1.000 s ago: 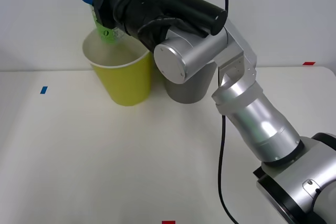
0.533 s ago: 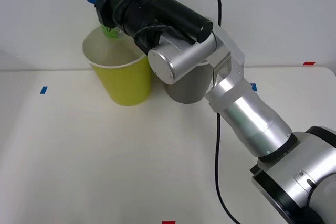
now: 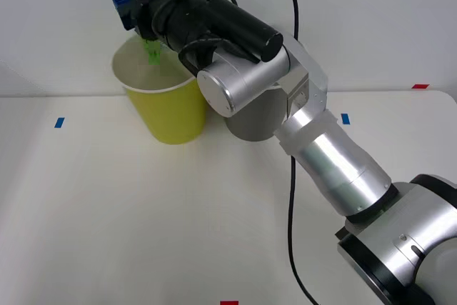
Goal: Put cans in the gray bin and PET bottles in the light green bin.
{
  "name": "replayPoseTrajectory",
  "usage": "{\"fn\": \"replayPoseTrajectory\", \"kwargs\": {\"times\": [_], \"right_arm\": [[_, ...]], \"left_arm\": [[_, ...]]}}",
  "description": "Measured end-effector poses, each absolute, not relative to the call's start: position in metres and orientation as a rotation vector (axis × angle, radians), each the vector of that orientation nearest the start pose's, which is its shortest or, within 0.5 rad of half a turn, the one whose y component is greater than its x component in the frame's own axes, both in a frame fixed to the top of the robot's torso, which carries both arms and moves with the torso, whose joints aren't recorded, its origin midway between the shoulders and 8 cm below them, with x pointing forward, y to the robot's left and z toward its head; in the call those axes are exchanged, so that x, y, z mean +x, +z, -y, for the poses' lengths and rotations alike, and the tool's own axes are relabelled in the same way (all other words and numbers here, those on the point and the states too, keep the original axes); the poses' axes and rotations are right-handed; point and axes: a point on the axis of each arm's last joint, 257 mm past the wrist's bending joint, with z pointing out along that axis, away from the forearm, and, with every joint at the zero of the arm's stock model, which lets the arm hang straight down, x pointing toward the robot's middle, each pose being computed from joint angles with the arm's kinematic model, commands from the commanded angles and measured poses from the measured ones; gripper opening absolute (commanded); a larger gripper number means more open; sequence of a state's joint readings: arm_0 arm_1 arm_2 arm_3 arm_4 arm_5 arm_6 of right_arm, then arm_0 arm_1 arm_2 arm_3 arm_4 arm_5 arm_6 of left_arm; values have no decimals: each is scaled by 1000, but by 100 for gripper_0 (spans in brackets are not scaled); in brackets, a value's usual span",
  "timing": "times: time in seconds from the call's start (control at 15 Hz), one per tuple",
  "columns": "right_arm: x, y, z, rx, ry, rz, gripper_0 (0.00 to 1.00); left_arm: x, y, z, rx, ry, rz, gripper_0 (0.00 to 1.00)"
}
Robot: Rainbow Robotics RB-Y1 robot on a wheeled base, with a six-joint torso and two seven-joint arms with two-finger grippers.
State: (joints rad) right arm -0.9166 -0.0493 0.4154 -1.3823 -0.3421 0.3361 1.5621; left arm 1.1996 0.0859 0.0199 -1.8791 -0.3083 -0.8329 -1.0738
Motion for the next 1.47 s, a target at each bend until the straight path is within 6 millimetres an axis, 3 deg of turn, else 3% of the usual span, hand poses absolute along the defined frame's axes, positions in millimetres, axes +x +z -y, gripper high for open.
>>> {"fn": "replayPoseTrajectory", "kwargs": {"times": [0.2,0.33,0.53,0.67,0.93,1.27,1.47], "right_arm": [[573,66,-149,-567,526,-1236,100],[563,80,-143,-551,529,-1194,100],[544,91,-112,-512,525,-1141,100],[529,74,-77,-472,519,-1144,100],[484,21,-9,-429,486,-1199,100],[429,-46,46,-428,434,-1313,100],[411,-77,67,-474,384,-1347,100]], "left_arm": [[153,-279,-299,-62,9,-1633,100],[153,-279,-299,-62,9,-1633,100],[153,-279,-299,-62,9,-1633,100],[153,-279,-299,-62,9,-1633,100],[153,-279,-299,-62,9,-1633,100],[153,-279,-299,-62,9,-1633,100],[153,-279,-299,-62,9,-1633,100]]}}
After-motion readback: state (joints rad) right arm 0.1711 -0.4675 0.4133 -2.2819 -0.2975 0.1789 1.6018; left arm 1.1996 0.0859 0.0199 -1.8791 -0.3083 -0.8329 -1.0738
